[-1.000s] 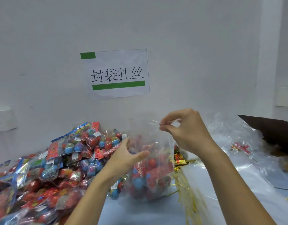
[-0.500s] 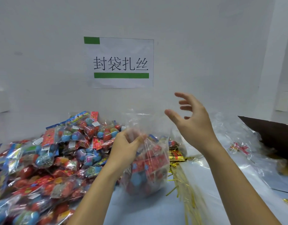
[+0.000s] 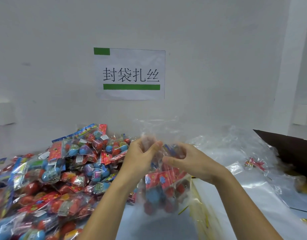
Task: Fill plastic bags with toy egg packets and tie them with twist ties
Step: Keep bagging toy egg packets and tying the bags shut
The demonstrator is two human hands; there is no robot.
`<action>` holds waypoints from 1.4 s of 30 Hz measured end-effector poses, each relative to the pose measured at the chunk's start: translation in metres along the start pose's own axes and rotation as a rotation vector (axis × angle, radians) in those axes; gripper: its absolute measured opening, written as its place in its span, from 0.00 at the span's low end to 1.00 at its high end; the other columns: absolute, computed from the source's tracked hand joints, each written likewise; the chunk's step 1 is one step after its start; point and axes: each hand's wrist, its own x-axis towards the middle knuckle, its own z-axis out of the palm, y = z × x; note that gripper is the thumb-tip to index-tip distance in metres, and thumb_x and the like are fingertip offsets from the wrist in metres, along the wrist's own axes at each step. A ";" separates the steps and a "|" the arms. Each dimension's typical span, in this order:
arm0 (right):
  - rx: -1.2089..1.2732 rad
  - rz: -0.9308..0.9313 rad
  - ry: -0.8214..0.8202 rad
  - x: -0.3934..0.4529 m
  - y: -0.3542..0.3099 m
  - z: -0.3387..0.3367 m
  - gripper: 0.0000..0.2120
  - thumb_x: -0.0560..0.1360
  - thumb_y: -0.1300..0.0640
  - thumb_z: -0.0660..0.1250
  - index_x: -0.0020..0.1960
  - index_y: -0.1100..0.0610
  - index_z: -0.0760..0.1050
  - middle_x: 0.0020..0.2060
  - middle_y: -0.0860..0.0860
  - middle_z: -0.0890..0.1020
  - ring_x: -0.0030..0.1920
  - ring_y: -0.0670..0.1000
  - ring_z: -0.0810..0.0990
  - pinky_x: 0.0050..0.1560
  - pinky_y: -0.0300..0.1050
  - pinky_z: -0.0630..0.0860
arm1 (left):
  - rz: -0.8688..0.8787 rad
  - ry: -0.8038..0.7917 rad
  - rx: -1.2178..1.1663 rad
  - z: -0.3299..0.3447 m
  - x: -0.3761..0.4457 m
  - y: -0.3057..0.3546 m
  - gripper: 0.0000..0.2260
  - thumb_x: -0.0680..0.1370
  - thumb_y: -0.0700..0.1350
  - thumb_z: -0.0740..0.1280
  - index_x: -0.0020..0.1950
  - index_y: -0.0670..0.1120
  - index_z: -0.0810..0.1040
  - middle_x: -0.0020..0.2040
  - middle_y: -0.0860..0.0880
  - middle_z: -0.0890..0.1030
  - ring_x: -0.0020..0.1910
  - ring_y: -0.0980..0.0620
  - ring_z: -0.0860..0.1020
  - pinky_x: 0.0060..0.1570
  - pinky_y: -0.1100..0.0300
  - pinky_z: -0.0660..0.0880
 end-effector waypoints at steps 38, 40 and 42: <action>0.277 -0.017 0.084 0.004 -0.012 0.015 0.06 0.77 0.66 0.70 0.50 0.68 0.83 0.61 0.55 0.83 0.59 0.70 0.78 0.48 0.63 0.79 | -0.002 -0.020 -0.072 0.014 0.003 -0.007 0.13 0.85 0.39 0.58 0.53 0.45 0.82 0.46 0.52 0.87 0.47 0.58 0.84 0.43 0.68 0.77; 0.253 -0.005 0.096 0.005 -0.010 0.014 0.06 0.77 0.65 0.71 0.49 0.69 0.83 0.60 0.61 0.82 0.57 0.69 0.80 0.51 0.66 0.78 | 0.010 -0.044 -0.043 0.013 0.002 -0.008 0.13 0.85 0.39 0.57 0.53 0.45 0.83 0.47 0.51 0.87 0.49 0.56 0.84 0.45 0.67 0.78; 0.246 -0.021 0.099 0.005 -0.009 0.011 0.06 0.77 0.61 0.72 0.51 0.63 0.84 0.58 0.63 0.83 0.55 0.64 0.83 0.56 0.64 0.79 | 0.022 -0.045 -0.037 0.011 0.001 -0.008 0.14 0.85 0.40 0.57 0.51 0.47 0.83 0.46 0.51 0.86 0.48 0.56 0.84 0.44 0.68 0.78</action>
